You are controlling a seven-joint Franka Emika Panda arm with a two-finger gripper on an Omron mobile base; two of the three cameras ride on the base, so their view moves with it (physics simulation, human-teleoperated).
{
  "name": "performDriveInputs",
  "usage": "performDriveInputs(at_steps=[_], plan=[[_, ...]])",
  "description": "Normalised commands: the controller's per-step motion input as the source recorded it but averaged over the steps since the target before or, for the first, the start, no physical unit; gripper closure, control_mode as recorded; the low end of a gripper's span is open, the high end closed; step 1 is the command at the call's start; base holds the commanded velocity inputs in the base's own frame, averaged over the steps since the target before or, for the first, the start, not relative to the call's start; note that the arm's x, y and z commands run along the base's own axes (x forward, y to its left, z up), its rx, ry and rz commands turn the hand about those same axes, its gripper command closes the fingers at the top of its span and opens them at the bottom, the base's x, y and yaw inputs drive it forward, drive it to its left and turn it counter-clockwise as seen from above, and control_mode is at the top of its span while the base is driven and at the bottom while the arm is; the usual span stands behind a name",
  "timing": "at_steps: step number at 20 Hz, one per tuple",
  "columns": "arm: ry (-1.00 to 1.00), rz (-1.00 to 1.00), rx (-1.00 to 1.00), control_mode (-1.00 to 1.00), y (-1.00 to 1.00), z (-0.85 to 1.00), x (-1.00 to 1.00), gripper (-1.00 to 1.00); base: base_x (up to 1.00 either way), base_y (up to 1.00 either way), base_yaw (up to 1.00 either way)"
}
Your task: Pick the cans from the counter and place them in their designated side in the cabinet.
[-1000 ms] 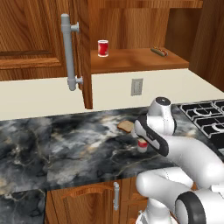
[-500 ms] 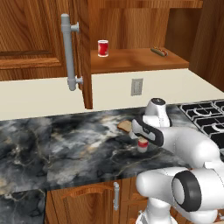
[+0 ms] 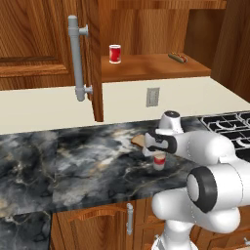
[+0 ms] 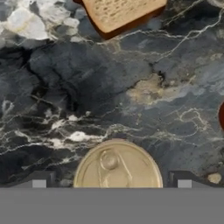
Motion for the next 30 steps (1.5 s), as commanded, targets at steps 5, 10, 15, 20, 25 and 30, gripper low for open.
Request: performDriveInputs(at_steps=[5,10,15,20,25,30], plan=[[0.04,0.00,0.00,-1.00,0.00,-0.24,0.12,-1.00,0.00,0.00,0.00],[0.02,0.00,0.00,-1.00,0.00,-0.21,0.07,1.00,0.00,0.00,0.00],[0.00,0.00,0.00,-1.00,0.00,-0.01,0.00,1.00,0.00,0.00,0.00],[-0.07,0.00,-0.02,-1.00,0.00,0.10,-0.04,1.00,0.00,0.00,0.00],[-0.18,0.00,-0.06,-1.00,0.01,0.45,-0.22,1.00,0.00,0.00,0.00],[-0.19,0.02,-0.05,-1.00,0.01,0.49,-0.25,1.00,0.00,0.00,0.00]])
